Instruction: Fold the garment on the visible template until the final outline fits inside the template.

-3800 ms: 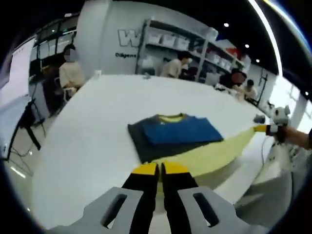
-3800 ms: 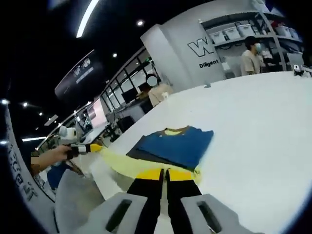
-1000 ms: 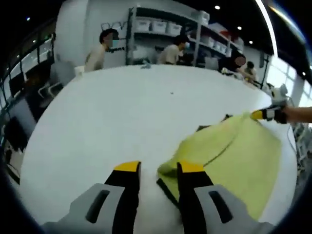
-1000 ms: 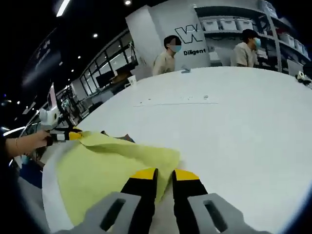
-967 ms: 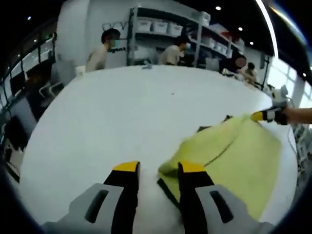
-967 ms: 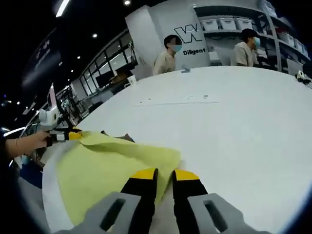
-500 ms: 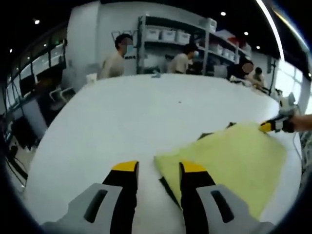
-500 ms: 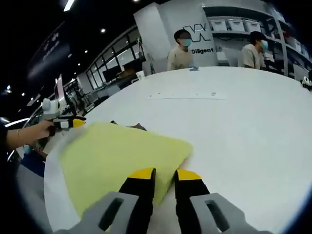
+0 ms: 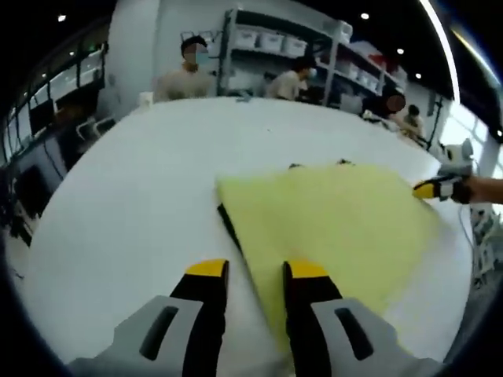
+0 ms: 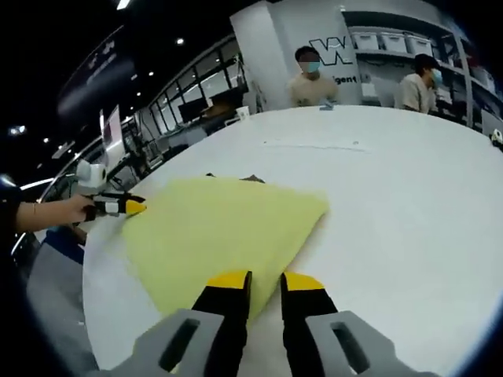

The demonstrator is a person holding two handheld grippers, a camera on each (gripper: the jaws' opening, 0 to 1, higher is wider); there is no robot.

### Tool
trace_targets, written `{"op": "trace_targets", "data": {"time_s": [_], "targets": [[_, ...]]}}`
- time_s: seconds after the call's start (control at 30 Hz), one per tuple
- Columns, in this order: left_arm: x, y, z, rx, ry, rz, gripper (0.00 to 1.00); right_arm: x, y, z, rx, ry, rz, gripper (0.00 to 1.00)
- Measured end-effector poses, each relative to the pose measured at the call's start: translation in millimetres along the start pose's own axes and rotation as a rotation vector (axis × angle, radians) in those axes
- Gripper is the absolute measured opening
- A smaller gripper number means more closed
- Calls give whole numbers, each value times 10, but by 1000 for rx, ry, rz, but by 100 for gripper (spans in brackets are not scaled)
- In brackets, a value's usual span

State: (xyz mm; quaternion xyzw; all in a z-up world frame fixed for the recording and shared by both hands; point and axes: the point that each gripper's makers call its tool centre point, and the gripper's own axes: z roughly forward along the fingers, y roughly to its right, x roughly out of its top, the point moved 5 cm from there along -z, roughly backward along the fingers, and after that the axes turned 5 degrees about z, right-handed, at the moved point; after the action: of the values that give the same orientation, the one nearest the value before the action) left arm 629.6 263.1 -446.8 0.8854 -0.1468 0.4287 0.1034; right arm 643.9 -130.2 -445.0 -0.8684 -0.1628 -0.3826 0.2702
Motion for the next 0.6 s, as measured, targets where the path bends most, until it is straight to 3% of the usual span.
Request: {"op": "trace_targets", "data": {"time_s": [0.4,0.47,0.6], "targets": [[-292,86,-298,-49,3,-81,15,-235,-232,-236,42,-12,39,7],[-350,179,-368,-121,13,-169,12,-281,-300,-252,53,-23,33,8],[-417,145,-476,-131,34,-194,12,-330,-328,-260,65,-33,35,8]]}}
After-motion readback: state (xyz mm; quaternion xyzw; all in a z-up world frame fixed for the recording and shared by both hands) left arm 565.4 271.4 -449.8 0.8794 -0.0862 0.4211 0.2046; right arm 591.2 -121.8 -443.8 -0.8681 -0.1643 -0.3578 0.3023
